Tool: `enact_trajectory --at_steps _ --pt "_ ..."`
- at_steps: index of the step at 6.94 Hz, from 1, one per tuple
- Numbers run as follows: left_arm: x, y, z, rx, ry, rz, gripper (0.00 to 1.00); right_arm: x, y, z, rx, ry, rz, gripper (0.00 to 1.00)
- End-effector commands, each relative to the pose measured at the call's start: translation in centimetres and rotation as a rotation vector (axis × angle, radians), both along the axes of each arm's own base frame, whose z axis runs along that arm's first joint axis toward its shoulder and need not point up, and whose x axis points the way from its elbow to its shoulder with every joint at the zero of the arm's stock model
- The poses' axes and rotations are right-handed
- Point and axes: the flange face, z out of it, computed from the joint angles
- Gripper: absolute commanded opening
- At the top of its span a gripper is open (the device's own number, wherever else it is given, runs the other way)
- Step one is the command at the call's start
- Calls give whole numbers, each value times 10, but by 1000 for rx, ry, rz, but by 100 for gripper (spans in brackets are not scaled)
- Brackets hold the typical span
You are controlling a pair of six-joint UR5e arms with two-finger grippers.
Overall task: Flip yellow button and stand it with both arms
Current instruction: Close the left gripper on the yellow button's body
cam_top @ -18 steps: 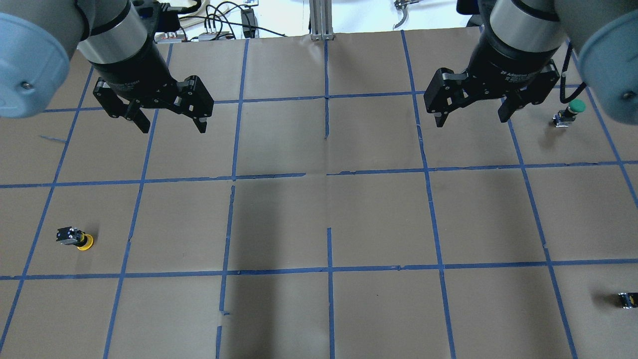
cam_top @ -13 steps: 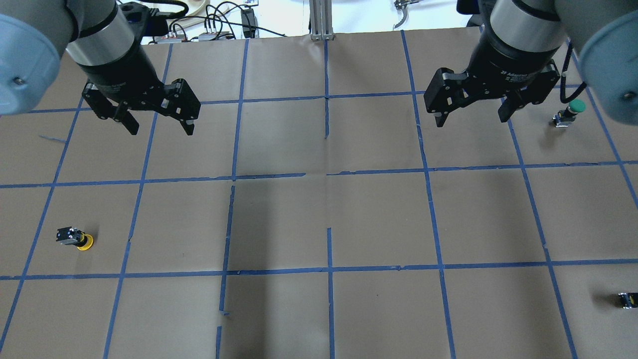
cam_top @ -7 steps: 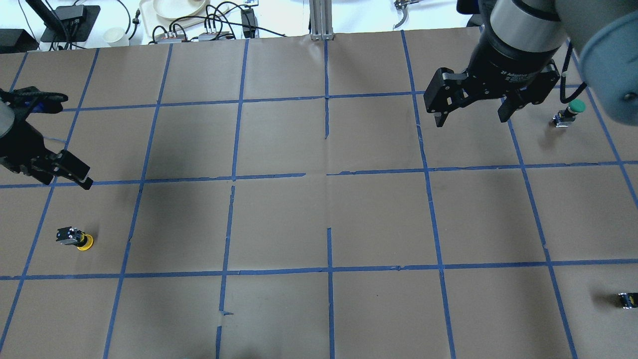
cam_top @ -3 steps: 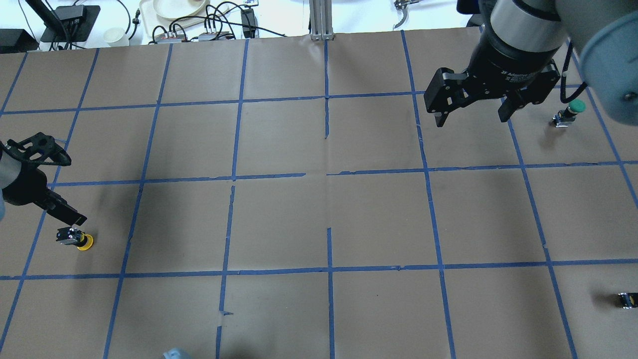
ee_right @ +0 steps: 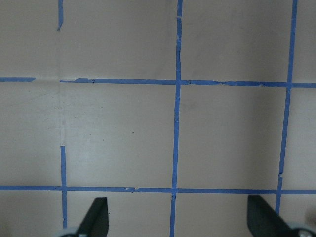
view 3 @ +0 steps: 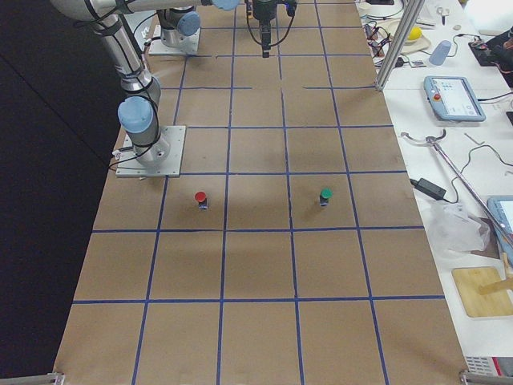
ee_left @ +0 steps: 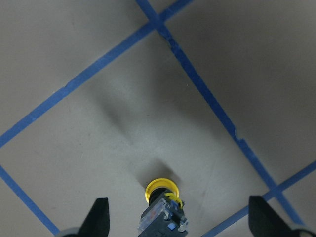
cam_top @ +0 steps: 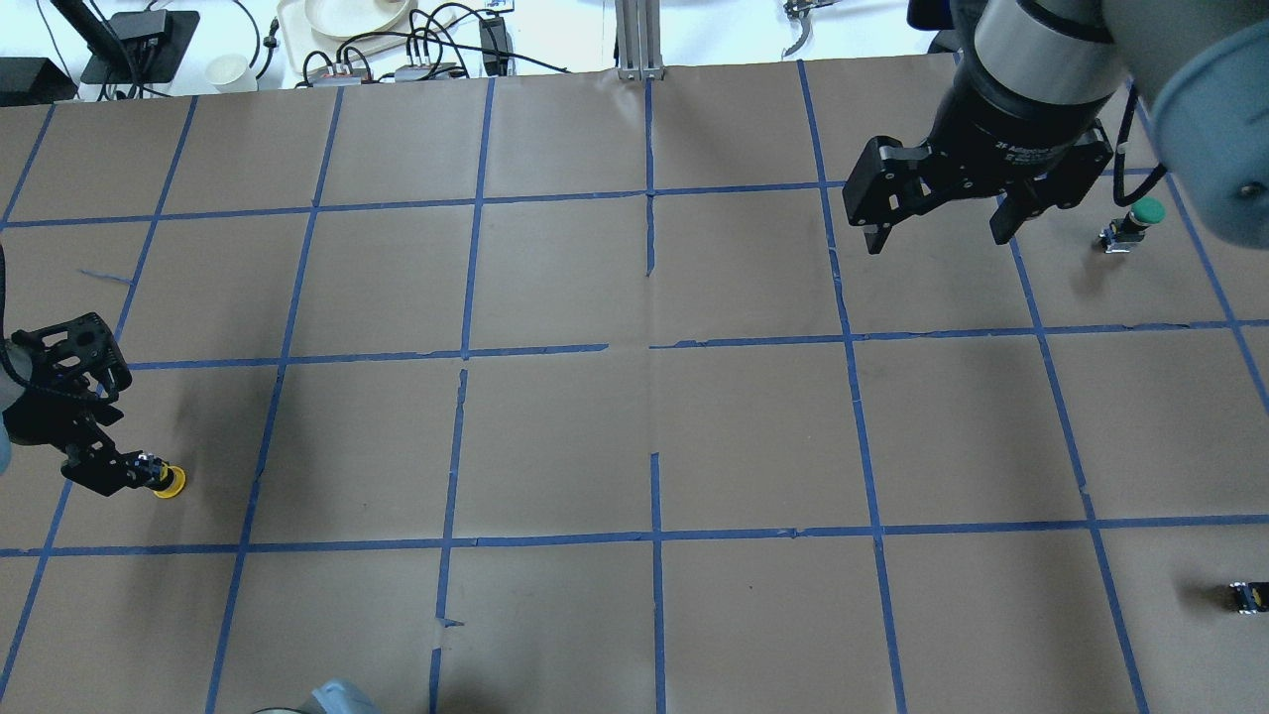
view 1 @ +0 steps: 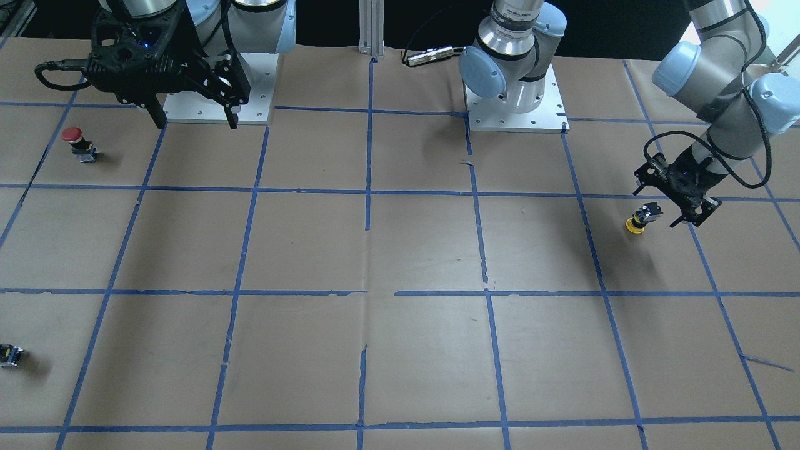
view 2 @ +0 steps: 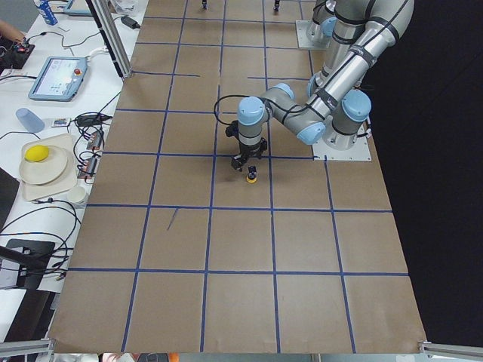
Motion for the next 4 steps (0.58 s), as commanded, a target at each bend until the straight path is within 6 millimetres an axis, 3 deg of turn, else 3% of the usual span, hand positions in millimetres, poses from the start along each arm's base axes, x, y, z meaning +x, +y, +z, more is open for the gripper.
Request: enact_trajectory --at_steps 1,3,4 --pt "13 -6 -19 12 17 -174 98 0 -1 -1 1 0 0 99" --pt "14 -7 -24 -9 -7 -221 90 0 -1 -1 1 0 0 99" --pt "19 -4 -22 31 -53 -229 81 0 -1 -2 4 2 2 99"
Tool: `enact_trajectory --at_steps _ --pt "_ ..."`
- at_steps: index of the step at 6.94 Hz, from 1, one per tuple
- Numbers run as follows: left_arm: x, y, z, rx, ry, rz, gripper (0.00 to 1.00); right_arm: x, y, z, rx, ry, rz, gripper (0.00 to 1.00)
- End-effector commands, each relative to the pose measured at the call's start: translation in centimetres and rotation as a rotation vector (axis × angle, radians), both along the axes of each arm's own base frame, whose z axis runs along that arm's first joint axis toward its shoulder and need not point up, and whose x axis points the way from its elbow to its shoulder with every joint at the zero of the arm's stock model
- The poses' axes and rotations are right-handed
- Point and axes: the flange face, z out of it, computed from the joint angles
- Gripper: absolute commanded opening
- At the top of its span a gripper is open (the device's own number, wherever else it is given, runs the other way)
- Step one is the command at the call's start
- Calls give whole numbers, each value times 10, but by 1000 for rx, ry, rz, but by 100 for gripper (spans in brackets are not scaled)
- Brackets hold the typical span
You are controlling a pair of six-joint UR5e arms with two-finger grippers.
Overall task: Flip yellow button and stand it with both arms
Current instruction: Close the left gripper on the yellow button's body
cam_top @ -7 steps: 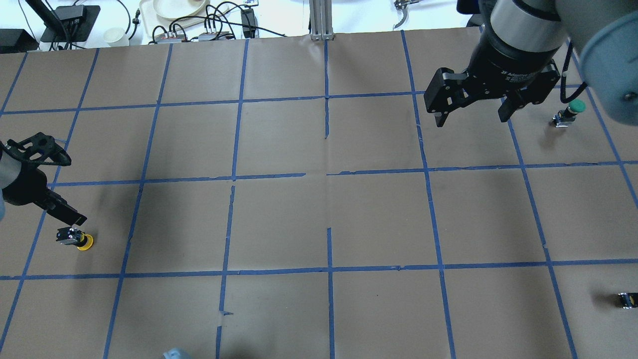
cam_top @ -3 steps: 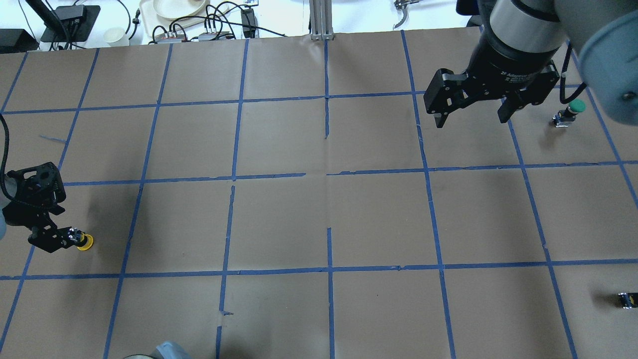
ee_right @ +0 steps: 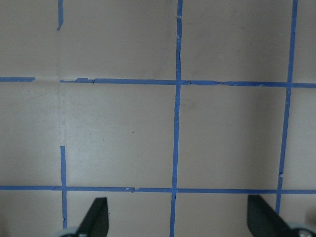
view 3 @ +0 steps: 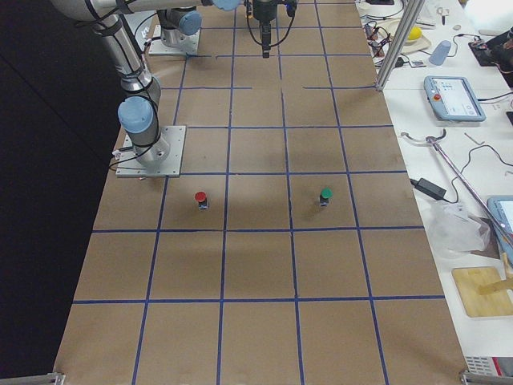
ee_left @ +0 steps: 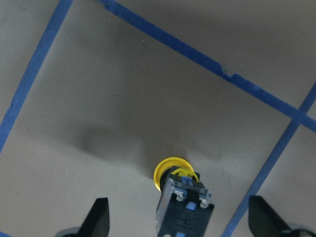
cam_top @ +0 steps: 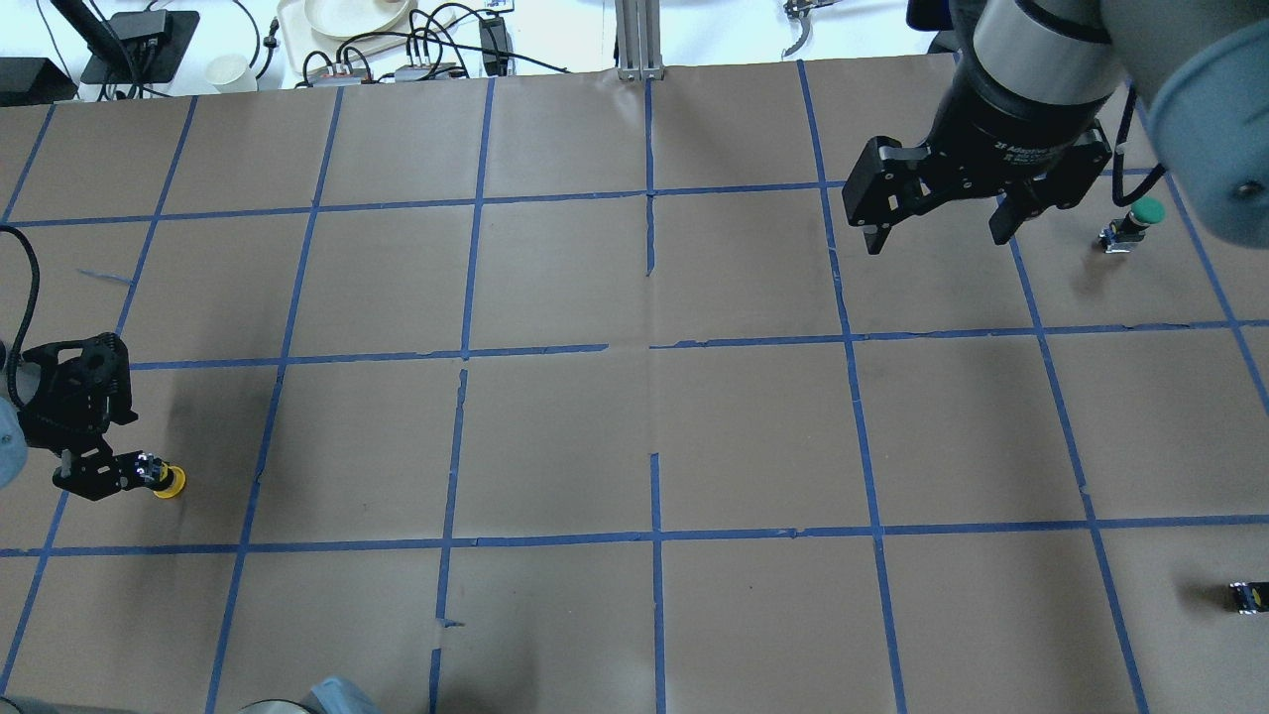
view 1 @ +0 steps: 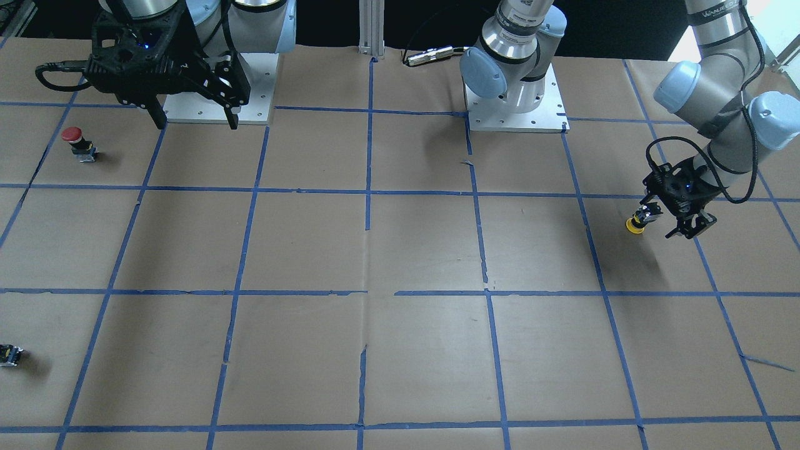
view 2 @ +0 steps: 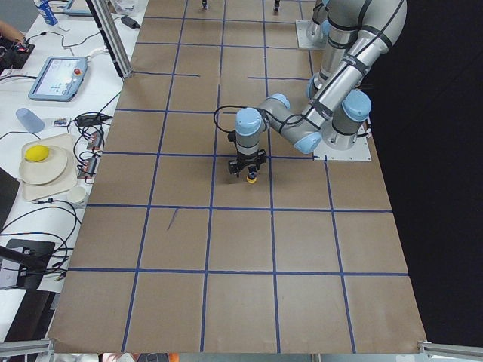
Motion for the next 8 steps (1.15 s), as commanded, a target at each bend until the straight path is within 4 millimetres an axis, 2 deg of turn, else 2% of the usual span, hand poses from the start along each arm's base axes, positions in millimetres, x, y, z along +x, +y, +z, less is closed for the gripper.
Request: enact_trajectory --at_steps 1,2,3,6,7,8 --pt "3 4 -3 35 -37 -23 75 0 -1 -1 3 0 1 99" --pt "3 4 -3 34 -34 -28 64 0 -1 -2 4 2 1 99" --pt "1 6 -5 43 -25 -47 43 -1 0 -1 1 1 1 99" --pt "-3 9 -9 38 3 -45 40 -1 0 -1 1 1 0 99" --pt "-7 10 -3 25 20 -43 22 -1 -2 -2 3 2 1 99" --pt "-10 11 3 46 53 -35 10 -1 -1 -1 3 1 0 99"
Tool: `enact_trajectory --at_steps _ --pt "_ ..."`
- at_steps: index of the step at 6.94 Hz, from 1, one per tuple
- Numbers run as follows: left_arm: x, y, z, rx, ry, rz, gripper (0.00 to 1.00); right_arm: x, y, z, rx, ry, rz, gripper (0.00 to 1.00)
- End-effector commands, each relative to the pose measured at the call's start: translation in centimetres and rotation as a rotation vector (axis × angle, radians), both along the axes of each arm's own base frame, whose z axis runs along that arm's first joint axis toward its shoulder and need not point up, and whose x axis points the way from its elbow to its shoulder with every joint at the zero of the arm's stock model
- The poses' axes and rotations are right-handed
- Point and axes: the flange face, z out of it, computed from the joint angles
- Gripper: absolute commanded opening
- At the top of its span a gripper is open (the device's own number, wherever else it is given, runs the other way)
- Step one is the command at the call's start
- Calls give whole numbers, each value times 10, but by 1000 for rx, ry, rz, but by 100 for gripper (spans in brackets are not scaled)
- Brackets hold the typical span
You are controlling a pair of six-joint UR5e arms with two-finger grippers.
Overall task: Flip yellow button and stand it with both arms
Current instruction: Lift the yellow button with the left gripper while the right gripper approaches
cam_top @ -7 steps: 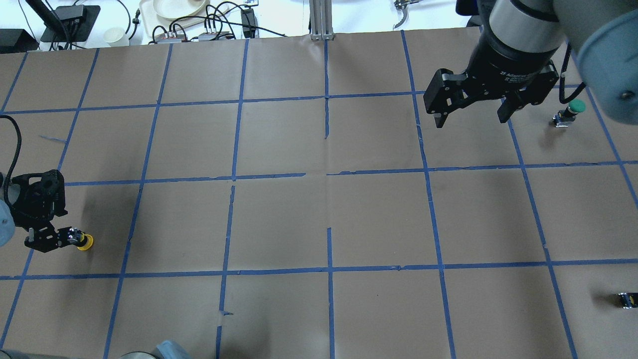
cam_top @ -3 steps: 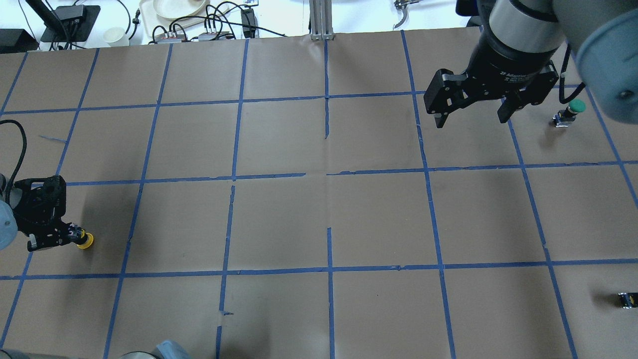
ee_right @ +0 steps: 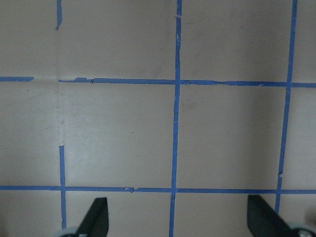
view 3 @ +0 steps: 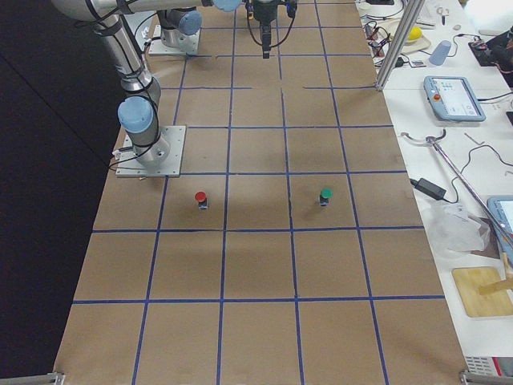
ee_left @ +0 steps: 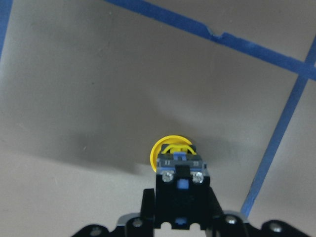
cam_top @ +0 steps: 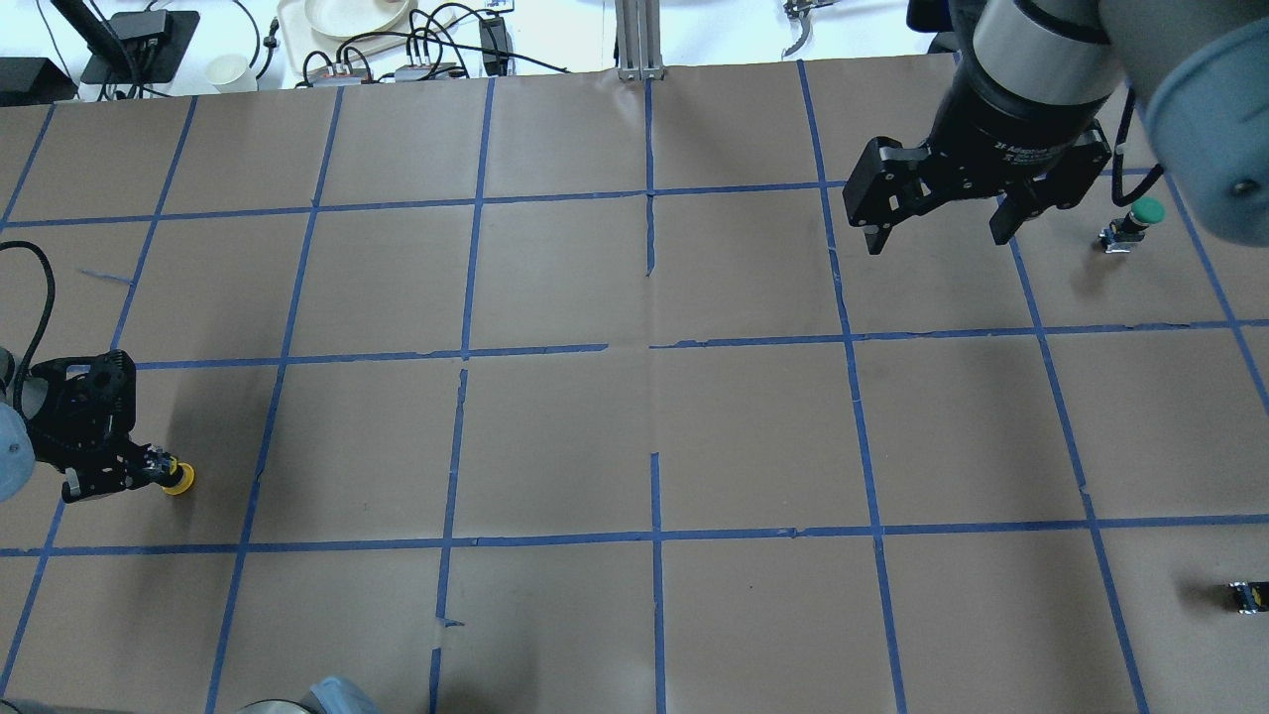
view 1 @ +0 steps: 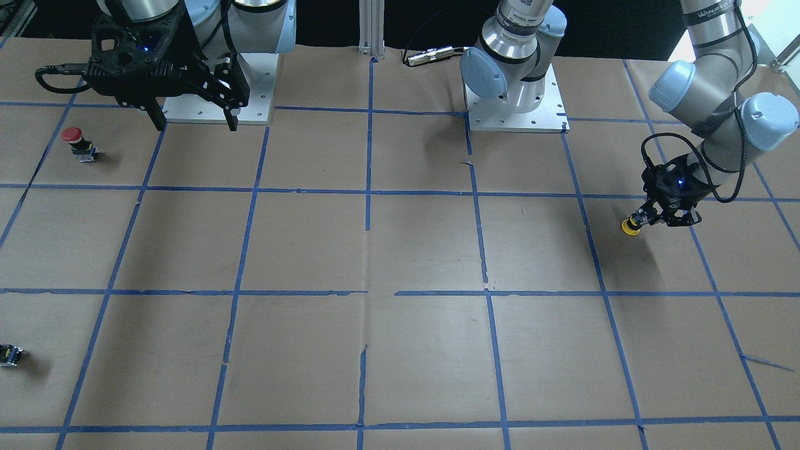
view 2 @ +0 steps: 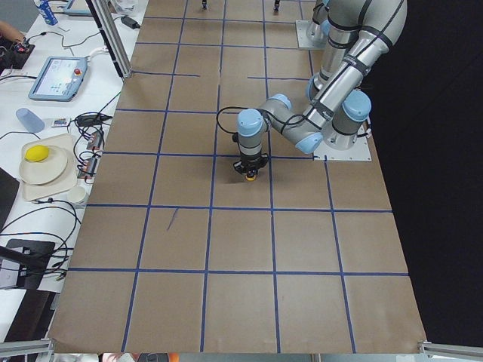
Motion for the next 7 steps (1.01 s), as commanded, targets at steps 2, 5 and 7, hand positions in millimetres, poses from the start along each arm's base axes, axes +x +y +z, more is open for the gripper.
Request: enact_trajectory --at_steps 2,5,7 --pt "-34 13 46 -10 188 39 8 0 1 1 0 0 -2 99" --pt "-83 18 58 30 506 278 8 -1 0 0 -3 -2 -2 99" --pt "-116 23 60 146 688 476 8 -2 -1 1 -4 0 -5 99"
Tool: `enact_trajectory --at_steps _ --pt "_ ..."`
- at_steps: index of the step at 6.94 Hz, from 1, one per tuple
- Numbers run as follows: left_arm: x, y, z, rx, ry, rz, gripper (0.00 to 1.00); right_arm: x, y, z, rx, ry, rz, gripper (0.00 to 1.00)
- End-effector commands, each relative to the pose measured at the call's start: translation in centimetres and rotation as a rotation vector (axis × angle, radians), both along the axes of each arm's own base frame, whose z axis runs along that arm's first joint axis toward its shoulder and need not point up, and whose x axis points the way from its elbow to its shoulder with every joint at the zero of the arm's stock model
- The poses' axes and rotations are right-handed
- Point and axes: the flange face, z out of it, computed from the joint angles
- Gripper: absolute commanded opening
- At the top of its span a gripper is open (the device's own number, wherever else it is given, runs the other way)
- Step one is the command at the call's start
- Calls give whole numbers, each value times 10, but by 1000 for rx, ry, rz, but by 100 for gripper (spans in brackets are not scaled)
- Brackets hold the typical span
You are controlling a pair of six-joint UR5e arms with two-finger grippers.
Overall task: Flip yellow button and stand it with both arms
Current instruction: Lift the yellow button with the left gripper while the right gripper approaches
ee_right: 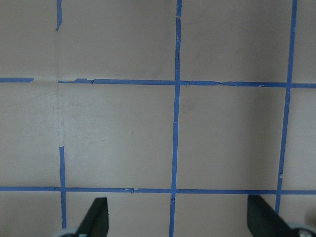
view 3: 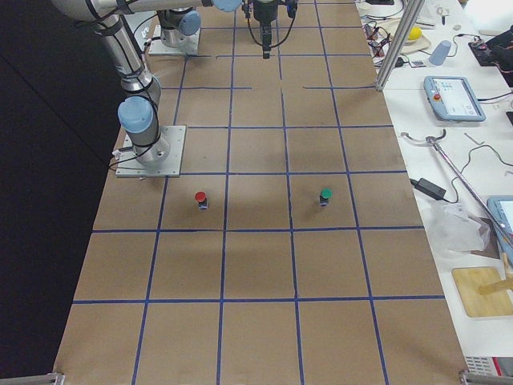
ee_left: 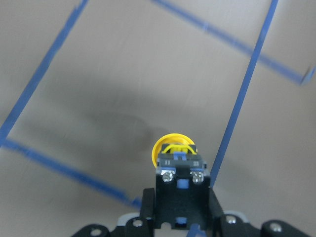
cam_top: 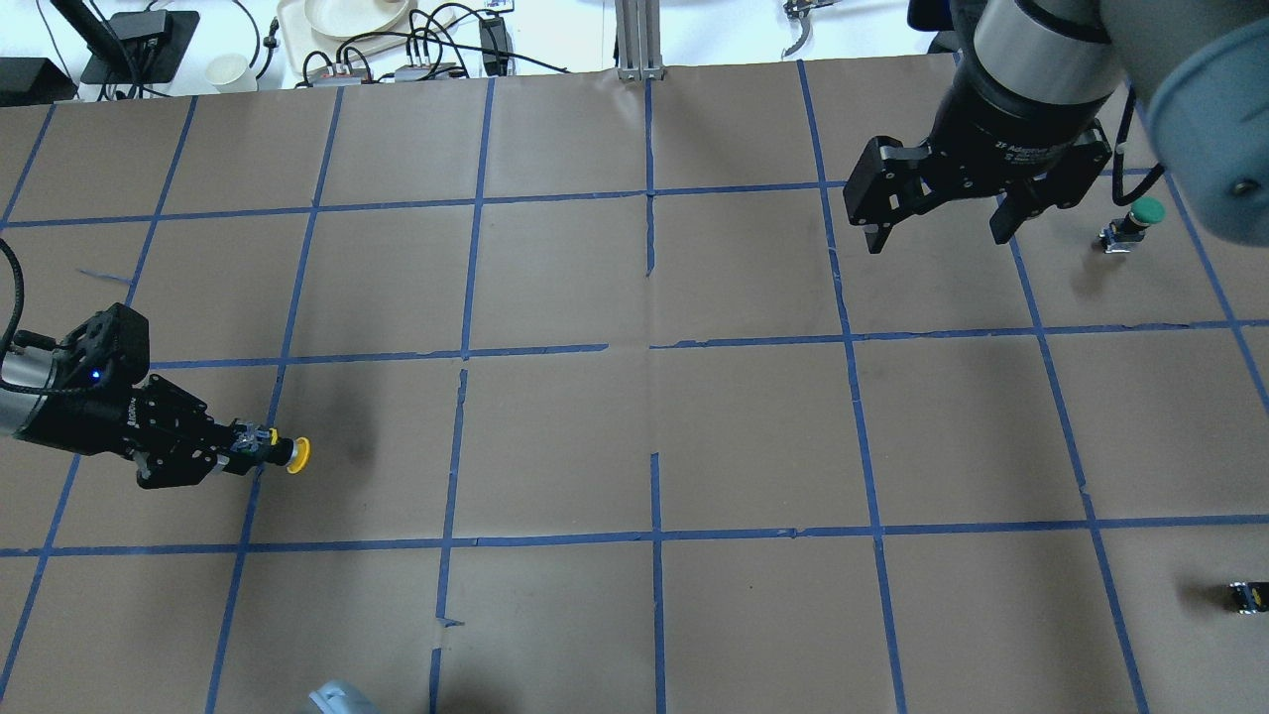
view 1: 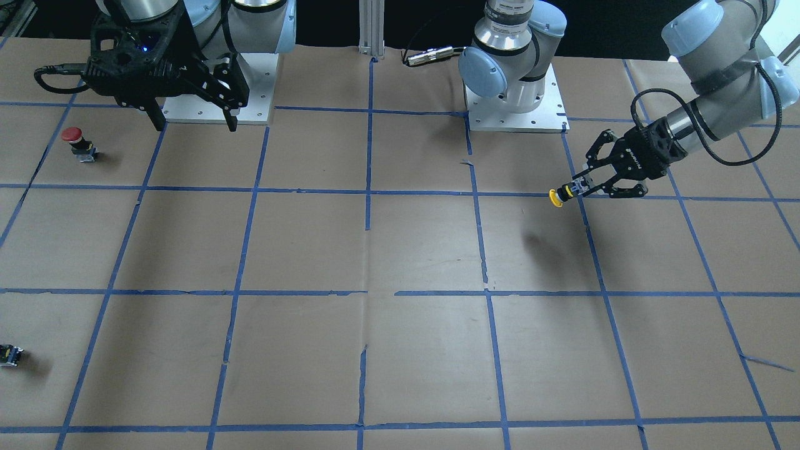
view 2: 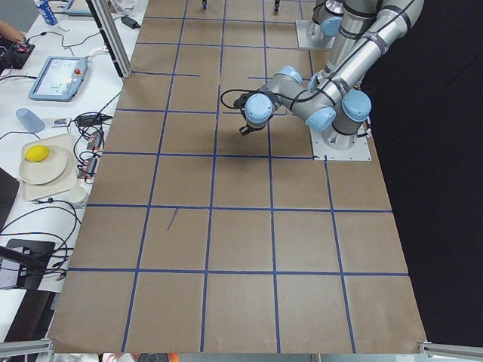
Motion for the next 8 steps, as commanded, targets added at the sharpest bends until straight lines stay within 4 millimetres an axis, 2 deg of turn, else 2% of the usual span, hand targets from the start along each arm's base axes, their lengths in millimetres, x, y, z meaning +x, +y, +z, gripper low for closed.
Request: enact_trajectory --at_steps 1,2,3,4,5,6,7,8 --pt "-43 11 10 165 220 156 8 -4 -2 1 -2 -1 -11 99" --pt "-60 13 11 240 312 221 8 -4 -3 -1 3 -5 -16 99" --pt "-86 15 14 317 430 258 8 -7 -6 1 1 -31 -27 99" --pt "-117 21 20 420 568 309 8 -35 -7 -1 50 -69 -91 99" --pt "-143 24 25 487 678 350 8 -51 -7 -4 109 -193 -156 99" --pt "-170 24 30 519 739 370 8 -53 -4 -8 169 -300 -208 99" --pt "-204 23 33 538 788 382 8 -43 8 -11 287 -426 -272 99" --pt "-247 24 38 541 836 386 8 -40 18 -12 377 -567 -336 99"
